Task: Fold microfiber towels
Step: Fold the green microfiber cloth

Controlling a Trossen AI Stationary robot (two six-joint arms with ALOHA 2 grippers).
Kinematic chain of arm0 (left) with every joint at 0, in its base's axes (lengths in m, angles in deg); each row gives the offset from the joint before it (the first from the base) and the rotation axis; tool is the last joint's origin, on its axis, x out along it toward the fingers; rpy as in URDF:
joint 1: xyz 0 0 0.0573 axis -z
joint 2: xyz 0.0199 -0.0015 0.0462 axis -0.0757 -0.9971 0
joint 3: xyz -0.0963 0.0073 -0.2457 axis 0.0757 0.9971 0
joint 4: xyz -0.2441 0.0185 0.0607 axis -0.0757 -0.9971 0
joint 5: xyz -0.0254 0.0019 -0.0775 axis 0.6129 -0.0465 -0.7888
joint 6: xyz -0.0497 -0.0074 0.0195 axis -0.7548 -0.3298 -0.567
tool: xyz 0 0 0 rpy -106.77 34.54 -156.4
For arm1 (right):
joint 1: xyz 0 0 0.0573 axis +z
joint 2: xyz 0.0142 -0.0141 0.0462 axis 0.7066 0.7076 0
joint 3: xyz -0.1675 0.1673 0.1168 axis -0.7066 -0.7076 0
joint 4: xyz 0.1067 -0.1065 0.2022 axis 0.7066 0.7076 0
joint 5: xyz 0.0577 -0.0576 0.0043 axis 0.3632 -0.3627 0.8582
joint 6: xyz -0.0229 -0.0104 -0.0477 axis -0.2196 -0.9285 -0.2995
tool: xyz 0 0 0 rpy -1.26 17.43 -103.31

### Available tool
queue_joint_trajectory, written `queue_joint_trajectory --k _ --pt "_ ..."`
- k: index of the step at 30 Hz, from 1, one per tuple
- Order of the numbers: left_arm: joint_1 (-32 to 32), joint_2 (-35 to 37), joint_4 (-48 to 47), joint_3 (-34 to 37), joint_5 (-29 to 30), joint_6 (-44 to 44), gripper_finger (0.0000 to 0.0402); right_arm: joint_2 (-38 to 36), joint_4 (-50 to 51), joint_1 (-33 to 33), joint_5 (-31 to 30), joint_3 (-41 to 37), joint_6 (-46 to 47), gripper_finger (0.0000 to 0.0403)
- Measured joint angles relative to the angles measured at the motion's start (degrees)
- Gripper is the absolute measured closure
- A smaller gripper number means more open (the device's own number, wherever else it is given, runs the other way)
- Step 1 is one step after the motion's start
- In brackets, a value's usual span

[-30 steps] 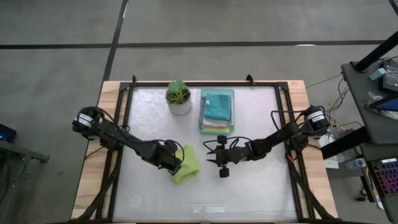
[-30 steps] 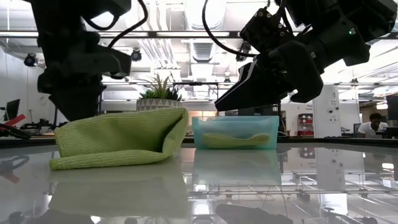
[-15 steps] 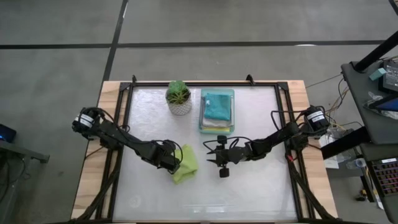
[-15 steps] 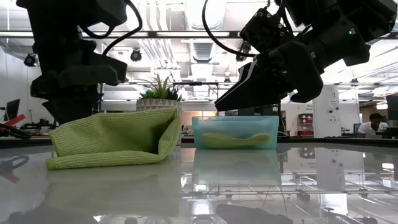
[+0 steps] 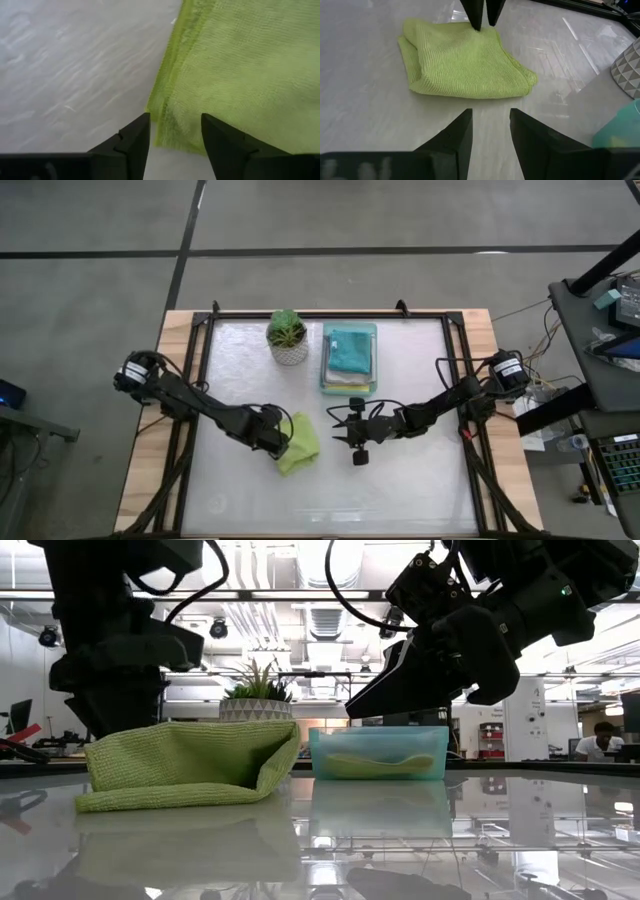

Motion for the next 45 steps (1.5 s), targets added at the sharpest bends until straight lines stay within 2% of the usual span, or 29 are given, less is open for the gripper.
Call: queue_joint_trajectory --k 12,20,24,28,32,40,42,45 --pt "0.6 6.9 0.6 -0.2 -0.6 7.5 0.024 0.0 0.2 0.0 0.0 0.5 0.7 0.0282" --pt "7.6 8.4 5.1 -0.2 6.5 9.2 0.024 0.0 0.2 0.2 0.3 3.1 1.0 0.0282" --pt "11.8 7.5 12.4 -0.2 9.6 12.6 0.024 0.0 0.4 0.2 0.7 3.9 2.1 0.0282" --pt "14.1 5.6 22.1 -0.3 10.6 16.3 0.024 0.0 0.6 0.2 3.4 5.1 3.6 0.0282" --pt "16.2 1.6 24.9 -3.5 11.0 18.0 0.0245 0.0 5.0 0.2 6.5 8.0 5.6 0.0282" --pt "19.8 -6.9 17.2 -11.2 10.9 19.0 0.0263 0.0 21.9 2.7 6.5 15.9 6.2 0.0282" --pt "19.9 -8.8 12.6 -12.3 11.4 19.0 0.0263 0.0 23.6 3.3 6.4 16.9 6.3 0.0282" --pt "19.9 -11.2 10.4 -13.1 13.7 18.7 0.0263 0.0 23.8 3.7 6.0 17.3 7.3 0.0282"
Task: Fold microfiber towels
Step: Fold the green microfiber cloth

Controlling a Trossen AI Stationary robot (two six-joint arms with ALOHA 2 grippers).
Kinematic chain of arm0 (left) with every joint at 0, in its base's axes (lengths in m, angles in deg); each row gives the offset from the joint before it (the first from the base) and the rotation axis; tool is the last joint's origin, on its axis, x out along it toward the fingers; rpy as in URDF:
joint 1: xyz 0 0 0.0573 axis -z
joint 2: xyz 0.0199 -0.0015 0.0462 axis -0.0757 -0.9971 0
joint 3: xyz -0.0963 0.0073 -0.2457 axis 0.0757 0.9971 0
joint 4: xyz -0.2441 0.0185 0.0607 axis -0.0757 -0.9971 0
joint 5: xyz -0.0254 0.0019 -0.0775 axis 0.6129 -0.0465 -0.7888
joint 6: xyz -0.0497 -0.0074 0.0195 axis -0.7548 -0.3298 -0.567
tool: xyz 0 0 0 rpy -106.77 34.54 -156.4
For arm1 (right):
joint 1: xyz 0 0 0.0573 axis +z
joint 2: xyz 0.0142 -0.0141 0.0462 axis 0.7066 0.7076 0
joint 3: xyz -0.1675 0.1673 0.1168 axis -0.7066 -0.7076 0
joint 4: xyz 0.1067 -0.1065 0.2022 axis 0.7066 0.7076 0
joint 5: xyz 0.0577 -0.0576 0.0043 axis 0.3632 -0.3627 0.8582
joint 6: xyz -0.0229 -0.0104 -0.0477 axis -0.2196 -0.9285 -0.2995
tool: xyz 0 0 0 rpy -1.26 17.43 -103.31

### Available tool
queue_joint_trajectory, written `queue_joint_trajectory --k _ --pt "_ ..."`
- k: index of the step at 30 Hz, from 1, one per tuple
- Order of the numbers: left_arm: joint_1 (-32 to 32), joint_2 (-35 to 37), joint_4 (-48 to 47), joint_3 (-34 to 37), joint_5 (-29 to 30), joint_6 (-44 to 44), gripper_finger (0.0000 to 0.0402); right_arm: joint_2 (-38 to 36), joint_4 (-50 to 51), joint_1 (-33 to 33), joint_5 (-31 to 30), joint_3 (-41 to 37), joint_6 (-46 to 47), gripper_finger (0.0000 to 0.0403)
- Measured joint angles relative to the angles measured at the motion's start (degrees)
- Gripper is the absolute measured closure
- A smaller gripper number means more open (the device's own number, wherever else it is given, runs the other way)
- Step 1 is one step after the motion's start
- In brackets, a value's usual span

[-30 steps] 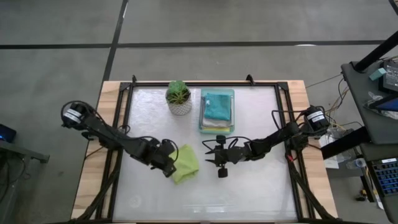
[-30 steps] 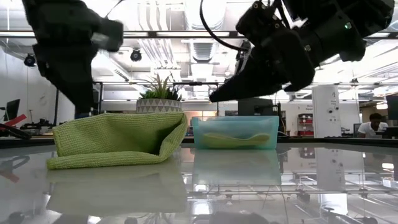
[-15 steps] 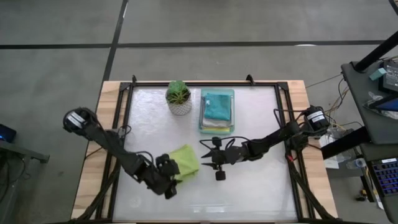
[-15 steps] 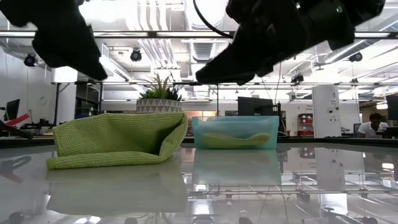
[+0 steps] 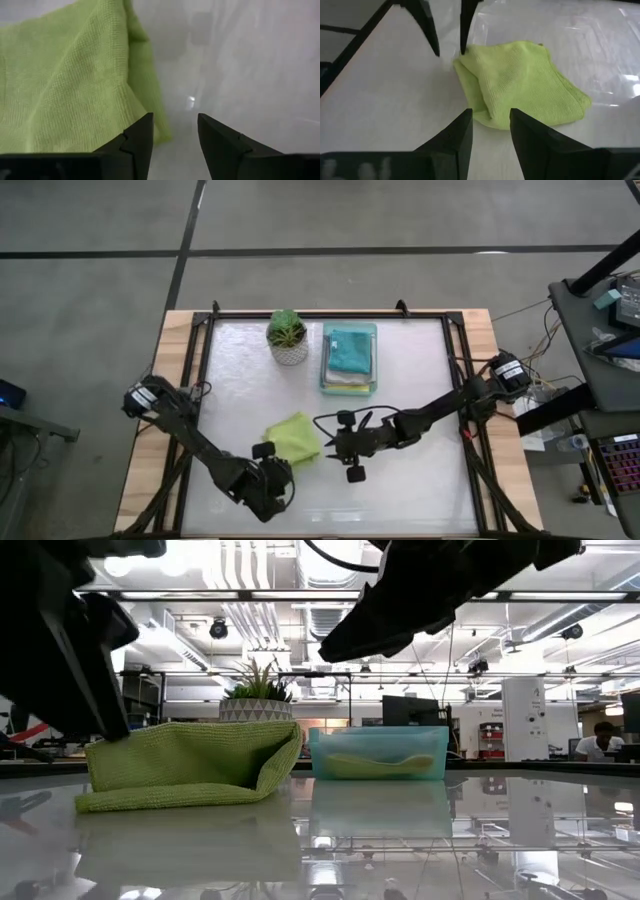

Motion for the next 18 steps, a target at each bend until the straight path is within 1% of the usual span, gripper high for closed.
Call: queue_joint_trajectory --k 3,7,12,18 --pt "-0.1 -1.4 0.0 0.1 1.3 -1.1 0.0263 0.0 -0.2 0.0 -0.2 -0.6 0.9 0.0282" --pt "-0.3 -1.4 -1.7 0.1 2.4 -3.4 0.0263 1.8 -2.0 0.0 -3.3 -1.4 1.8 0.0282" --pt "-0.5 -1.1 -5.0 0.3 4.6 -6.9 0.0263 5.8 -7.9 -0.2 -3.5 -1.5 1.2 0.0282" --pt "-0.9 -2.2 -5.4 0.5 5.1 -8.6 0.0263 9.3 -9.1 -0.9 -3.7 0.6 1.2 0.0282"
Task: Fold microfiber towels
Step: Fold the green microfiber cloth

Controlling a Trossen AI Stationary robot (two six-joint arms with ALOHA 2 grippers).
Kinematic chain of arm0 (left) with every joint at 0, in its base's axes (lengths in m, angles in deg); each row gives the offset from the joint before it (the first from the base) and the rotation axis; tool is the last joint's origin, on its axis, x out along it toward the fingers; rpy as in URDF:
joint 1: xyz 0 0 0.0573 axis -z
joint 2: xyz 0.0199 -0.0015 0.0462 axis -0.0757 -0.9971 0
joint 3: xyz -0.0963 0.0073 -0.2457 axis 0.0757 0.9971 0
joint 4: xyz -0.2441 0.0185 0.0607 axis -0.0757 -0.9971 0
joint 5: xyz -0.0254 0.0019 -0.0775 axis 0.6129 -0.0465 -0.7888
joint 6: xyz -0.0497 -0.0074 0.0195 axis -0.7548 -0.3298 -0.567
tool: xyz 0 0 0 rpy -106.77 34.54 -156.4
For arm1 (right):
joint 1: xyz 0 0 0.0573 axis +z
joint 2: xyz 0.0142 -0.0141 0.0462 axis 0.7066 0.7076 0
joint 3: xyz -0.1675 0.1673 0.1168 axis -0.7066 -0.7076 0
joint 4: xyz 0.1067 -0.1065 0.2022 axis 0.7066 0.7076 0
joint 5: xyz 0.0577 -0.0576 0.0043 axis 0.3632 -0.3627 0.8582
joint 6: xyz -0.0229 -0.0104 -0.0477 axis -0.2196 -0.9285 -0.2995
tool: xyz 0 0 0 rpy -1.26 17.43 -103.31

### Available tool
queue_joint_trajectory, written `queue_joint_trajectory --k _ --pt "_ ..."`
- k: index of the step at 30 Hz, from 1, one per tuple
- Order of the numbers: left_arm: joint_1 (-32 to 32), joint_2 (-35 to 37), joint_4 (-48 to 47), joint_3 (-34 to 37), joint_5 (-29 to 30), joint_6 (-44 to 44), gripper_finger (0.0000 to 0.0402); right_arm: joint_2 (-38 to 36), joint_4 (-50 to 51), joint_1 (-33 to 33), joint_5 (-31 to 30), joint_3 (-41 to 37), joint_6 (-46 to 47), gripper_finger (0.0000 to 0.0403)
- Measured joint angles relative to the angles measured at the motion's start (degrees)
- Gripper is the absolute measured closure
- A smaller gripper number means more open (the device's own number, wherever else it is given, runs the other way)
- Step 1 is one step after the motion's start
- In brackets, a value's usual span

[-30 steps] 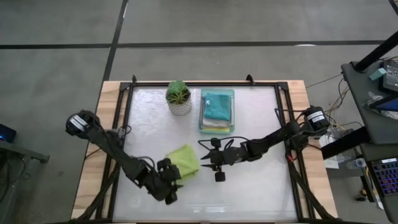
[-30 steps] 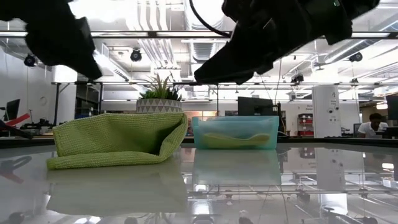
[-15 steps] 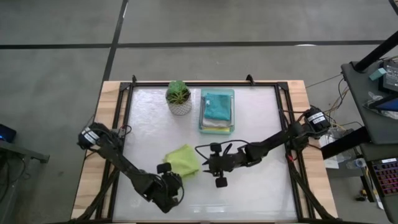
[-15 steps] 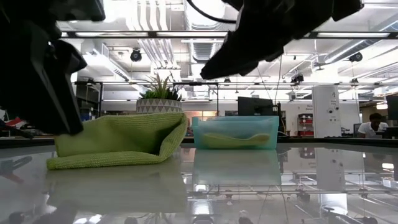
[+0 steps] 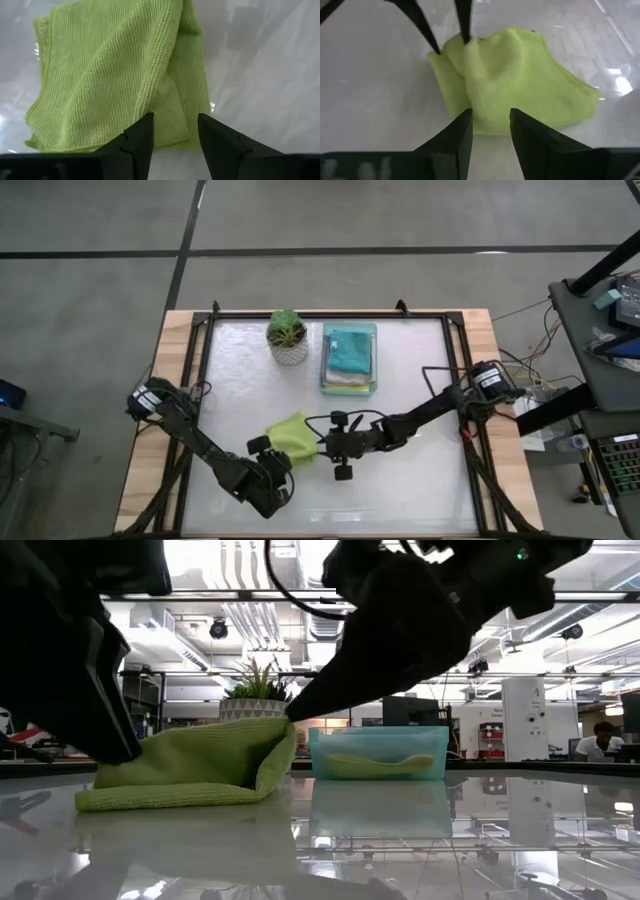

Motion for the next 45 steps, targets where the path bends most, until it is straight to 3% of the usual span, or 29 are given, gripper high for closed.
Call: queue_joint_trajectory --k 6,10,14,17,22,30,39,45 --pt "0.0 -1.5 0.1 0.0 0.0 0.0 0.0263 3.4 0.4 0.1 0.3 3.5 -0.1 0.0287" --pt "0.1 -2.3 0.0 0.0 -0.2 0.0 0.027 4.9 3.0 0.0 0.1 5.7 -0.1 0.0323" --pt "0.2 -2.3 -0.1 0.0 -0.3 1.2 0.0317 6.0 7.6 -0.1 0.0 7.6 -1.9 0.0383" --pt "0.2 -2.2 -0.2 -0.2 -0.5 4.0 0.038 6.0 12.0 -0.1 0.0 8.8 -2.5 0.0389" --pt "0.5 -1.7 0.7 -1.4 -4.7 14.4 0.0399 4.3 17.7 0.0 0.2 9.6 -3.0 0.0393" --pt "0.8 -1.5 8.7 -1.5 -13.3 24.0 0.0401 4.6 18.0 0.6 2.7 9.2 0.5 0.0394" --pt "1.9 -1.5 10.8 -2.2 -14.7 25.9 0.04 4.8 18.2 0.6 2.6 8.7 2.6 0.0394" --pt "2.4 -1.5 10.8 -2.3 -19.3 27.2 0.0339 4.8 19.2 0.5 1.2 8.4 1.0 0.0394"
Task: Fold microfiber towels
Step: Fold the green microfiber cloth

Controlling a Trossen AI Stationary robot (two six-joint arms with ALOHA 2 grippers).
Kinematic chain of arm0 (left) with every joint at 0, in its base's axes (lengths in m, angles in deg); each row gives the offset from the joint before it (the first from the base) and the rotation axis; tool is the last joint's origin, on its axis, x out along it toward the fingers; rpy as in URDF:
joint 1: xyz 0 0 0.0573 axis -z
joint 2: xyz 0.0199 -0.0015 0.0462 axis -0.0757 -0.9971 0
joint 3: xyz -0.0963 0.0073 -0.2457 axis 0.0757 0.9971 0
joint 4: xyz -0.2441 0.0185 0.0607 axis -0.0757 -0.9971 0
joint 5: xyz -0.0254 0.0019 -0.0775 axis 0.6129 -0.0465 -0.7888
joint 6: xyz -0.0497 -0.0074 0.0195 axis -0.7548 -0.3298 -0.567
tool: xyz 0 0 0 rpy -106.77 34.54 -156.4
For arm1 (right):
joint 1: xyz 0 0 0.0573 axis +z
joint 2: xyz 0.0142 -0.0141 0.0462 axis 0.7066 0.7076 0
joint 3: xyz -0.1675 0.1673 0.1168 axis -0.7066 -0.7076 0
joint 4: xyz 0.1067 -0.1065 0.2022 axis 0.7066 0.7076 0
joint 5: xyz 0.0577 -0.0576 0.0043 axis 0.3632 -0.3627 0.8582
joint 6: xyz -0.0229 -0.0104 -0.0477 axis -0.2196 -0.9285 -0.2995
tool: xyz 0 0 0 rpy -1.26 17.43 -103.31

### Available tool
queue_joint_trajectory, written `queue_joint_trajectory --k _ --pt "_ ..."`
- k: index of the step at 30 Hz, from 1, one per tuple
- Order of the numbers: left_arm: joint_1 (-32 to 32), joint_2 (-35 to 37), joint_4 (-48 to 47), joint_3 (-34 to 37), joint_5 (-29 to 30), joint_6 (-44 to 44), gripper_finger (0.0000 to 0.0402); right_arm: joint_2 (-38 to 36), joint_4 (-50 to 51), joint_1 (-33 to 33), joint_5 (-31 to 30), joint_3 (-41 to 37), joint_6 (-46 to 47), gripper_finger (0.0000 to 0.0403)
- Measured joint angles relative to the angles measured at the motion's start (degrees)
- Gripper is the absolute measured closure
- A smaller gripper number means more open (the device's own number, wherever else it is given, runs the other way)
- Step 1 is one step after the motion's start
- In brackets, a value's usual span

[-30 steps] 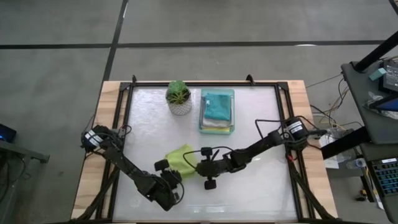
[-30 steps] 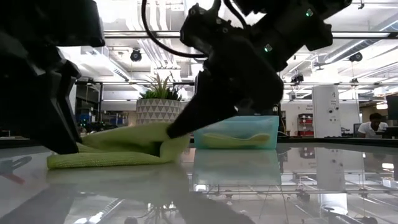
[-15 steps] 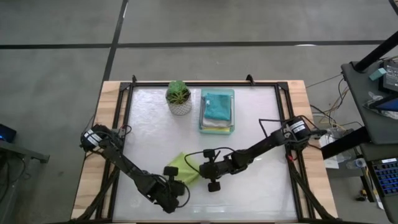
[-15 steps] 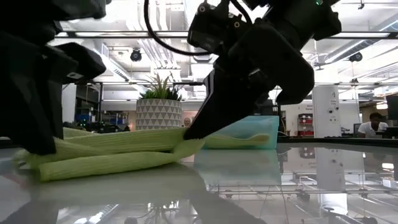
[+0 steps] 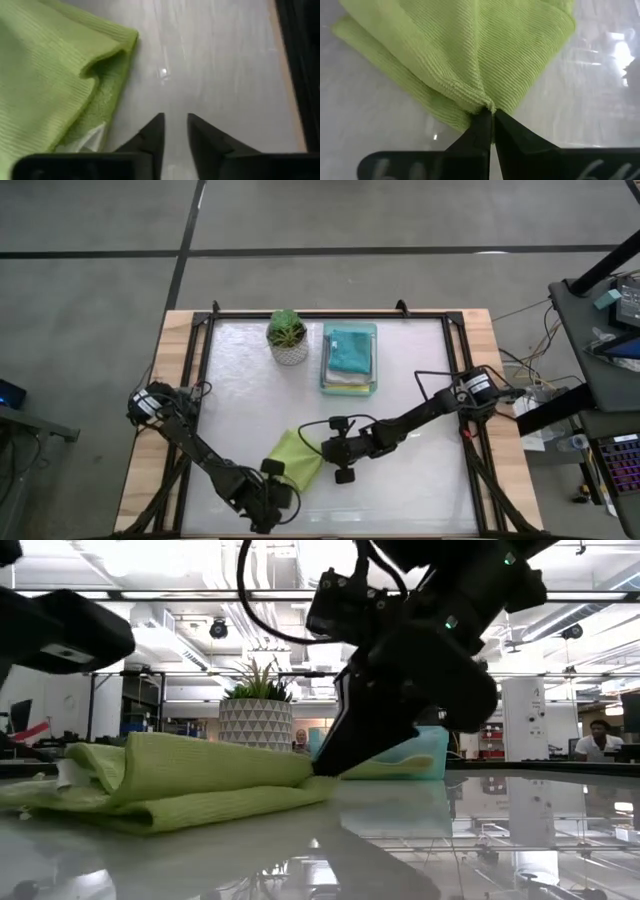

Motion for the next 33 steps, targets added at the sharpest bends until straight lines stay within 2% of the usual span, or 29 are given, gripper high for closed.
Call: queue_joint_trajectory --k 5,8,13,20,23,30,33 --pt "-0.3 0.0 -1.2 -1.1 0.2 -0.1 0.0267 0.0 -0.3 0.1 1.0 -0.1 0.2 0.0392" --pt "-0.3 0.0 -4.0 -2.0 0.6 -0.2 0.0252 -0.4 -0.2 0.2 1.3 -0.1 0.1 0.0377" --pt "-0.4 0.0 -11.4 -3.8 1.5 -0.3 0.0259 -2.8 3.2 0.3 1.4 0.1 1.3 0.0329" --pt "-0.4 0.1 -21.7 -5.0 6.5 -1.8 0.0272 -5.6 5.9 0.3 1.4 1.0 2.7 0.0267" --pt "-0.4 0.1 -24.8 -5.0 9.0 -1.7 0.0272 -5.8 5.3 0.5 1.4 1.0 5.1 0.0258" --pt "-0.4 0.8 -30.2 -5.0 10.0 -1.5 0.0272 -5.8 4.8 1.9 1.4 0.9 9.9 0.0262" --pt "-0.4 0.8 -29.4 -4.3 12.0 0.2 0.0272 -5.8 4.0 2.4 0.9 0.9 10.2 0.0264"
